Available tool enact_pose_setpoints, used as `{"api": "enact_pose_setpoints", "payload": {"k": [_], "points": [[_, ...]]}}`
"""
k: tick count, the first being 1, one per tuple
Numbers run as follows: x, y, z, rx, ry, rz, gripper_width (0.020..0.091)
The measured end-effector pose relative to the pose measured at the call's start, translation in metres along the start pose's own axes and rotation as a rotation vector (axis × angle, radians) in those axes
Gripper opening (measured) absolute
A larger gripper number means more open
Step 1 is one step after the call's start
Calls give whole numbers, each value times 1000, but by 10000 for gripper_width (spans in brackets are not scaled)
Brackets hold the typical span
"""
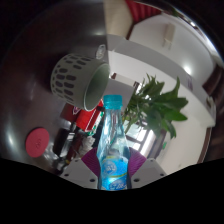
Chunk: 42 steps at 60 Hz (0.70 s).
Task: Pour water
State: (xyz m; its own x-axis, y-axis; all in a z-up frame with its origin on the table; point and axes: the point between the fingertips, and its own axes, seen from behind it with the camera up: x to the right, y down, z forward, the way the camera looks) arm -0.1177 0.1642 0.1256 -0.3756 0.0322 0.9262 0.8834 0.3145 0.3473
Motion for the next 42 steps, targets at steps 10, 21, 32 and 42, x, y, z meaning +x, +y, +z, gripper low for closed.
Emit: {"api": "enact_pose_setpoints", "payload": {"k": [10, 21, 32, 42], "points": [[5, 11, 2, 41, 53, -228, 332], [-8, 49, -7, 51, 44, -238, 332], [-5, 118, -24, 39, 14, 97, 330], [-6, 177, -43, 31, -71, 733, 339]]}}
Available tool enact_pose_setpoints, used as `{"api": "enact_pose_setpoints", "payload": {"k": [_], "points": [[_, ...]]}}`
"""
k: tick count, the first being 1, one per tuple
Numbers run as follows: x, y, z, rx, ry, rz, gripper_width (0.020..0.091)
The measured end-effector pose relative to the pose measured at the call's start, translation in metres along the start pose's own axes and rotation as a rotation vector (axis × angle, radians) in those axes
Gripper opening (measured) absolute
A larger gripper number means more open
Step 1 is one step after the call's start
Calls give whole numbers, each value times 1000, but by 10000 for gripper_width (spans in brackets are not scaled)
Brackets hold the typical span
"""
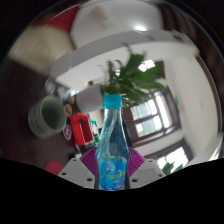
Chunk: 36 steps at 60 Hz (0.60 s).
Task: Pour water
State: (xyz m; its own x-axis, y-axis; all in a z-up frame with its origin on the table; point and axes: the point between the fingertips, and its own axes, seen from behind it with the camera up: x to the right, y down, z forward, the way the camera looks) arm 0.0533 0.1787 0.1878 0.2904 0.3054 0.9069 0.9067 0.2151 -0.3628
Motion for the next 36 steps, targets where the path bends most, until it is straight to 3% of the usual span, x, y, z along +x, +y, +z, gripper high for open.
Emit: {"api": "enact_pose_setpoints", "payload": {"k": [17, 30, 36], "points": [[2, 24, -14, 95, -200, 999, 338], [-31, 35, -6, 139, -234, 1155, 339], [-38, 54, -2, 143, -185, 1153, 349]]}}
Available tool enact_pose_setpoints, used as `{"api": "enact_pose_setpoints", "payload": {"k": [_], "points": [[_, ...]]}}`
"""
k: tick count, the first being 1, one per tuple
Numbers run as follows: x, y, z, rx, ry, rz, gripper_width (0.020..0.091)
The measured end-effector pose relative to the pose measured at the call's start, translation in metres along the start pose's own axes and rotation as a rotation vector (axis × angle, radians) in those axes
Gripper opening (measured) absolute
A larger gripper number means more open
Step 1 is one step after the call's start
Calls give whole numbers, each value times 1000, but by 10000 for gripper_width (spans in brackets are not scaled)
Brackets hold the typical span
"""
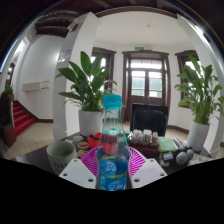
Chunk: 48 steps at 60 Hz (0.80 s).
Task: Pour water
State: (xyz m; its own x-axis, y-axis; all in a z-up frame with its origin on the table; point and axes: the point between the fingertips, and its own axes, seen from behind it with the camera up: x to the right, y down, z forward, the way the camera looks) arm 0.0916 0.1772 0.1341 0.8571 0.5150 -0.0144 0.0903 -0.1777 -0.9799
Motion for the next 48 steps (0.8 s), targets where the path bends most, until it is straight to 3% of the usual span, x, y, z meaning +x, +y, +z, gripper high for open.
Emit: {"api": "enact_pose_setpoints", "payload": {"k": [2, 3, 16, 27, 31, 36, 48], "points": [[-5, 16, 4, -17, 1, 9, 351], [-5, 8, 4, 25, 4, 20, 352], [3, 12, 0, 27, 11, 56, 382], [5, 15, -1, 5, 27, 95, 542], [10, 17, -6, -21, 54, 123, 713], [16, 12, -22, -17, 89, 136, 796], [27, 20, -102, -72, 196, 171, 839]]}}
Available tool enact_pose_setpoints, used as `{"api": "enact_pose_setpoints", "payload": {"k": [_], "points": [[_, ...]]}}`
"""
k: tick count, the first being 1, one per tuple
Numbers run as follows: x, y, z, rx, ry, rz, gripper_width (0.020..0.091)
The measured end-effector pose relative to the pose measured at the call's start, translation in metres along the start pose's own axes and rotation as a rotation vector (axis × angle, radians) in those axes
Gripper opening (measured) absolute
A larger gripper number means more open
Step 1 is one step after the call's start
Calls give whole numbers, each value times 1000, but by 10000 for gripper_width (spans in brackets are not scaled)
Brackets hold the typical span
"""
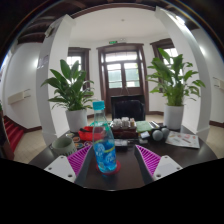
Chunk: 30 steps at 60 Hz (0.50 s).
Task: Pour water
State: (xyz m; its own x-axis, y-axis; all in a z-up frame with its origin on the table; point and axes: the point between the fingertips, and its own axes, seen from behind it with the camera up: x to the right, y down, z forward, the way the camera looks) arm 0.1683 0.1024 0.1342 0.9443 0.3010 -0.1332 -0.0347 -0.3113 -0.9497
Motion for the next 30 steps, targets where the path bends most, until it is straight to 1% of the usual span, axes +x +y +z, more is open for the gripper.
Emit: {"api": "enact_pose_setpoints", "payload": {"k": [11, 17, 30], "points": [[17, 6, -77, -34, 106, -18, 840], [29, 1, -103, -45, 164, -14, 839], [52, -34, -150, 9, 264, -12, 839]]}}
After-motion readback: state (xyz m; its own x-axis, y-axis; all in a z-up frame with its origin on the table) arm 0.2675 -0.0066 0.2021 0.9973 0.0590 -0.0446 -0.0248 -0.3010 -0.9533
